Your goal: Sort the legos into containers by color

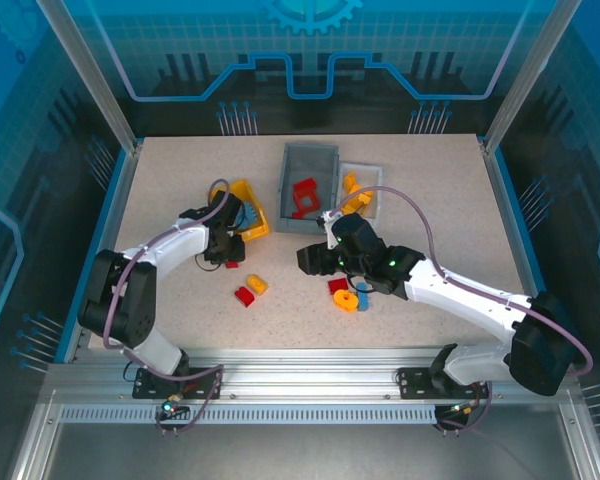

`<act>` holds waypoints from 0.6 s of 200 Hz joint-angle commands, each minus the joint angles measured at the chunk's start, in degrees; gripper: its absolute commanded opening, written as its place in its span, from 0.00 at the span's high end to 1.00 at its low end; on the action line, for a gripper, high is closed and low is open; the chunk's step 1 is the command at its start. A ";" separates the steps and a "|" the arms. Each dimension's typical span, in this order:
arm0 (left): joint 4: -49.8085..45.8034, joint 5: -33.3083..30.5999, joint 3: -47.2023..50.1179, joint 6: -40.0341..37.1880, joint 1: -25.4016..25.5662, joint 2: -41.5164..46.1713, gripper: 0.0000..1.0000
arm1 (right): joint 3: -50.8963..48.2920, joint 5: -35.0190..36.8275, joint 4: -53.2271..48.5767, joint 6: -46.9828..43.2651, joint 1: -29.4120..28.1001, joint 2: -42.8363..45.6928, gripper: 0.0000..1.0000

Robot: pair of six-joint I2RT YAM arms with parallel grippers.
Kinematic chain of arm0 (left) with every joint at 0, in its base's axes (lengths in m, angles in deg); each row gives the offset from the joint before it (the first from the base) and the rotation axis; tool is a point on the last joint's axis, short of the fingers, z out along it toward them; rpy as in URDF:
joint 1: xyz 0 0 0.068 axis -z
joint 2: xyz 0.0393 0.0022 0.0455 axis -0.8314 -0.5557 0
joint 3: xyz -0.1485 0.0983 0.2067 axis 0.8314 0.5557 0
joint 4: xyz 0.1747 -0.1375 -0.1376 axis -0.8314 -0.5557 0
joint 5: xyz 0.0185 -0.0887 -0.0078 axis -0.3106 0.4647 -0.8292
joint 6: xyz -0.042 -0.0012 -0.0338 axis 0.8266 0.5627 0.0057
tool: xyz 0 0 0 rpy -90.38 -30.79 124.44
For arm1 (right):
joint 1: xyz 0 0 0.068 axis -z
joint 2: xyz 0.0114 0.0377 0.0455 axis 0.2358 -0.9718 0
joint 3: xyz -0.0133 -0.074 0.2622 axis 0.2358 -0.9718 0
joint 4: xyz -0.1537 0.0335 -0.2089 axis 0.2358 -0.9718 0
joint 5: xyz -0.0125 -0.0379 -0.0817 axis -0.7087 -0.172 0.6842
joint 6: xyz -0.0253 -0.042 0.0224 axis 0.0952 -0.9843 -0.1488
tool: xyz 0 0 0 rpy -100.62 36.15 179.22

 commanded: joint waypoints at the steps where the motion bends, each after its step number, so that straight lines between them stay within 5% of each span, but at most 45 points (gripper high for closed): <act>1: -3.10 3.24 -2.82 -0.56 -1.40 -3.76 0.76 | 0.66 0.01 -0.36 -0.36 0.55 1.59 0.38; 38: -4.06 4.01 -6.16 -1.90 -1.60 -10.61 0.79 | 0.27 0.42 -1.14 -0.18 0.62 3.25 0.38; 120: -23.35 2.25 -15.36 -7.61 -1.86 -17.88 0.85 | 0.06 -0.18 -0.53 0.52 0.81 3.03 0.38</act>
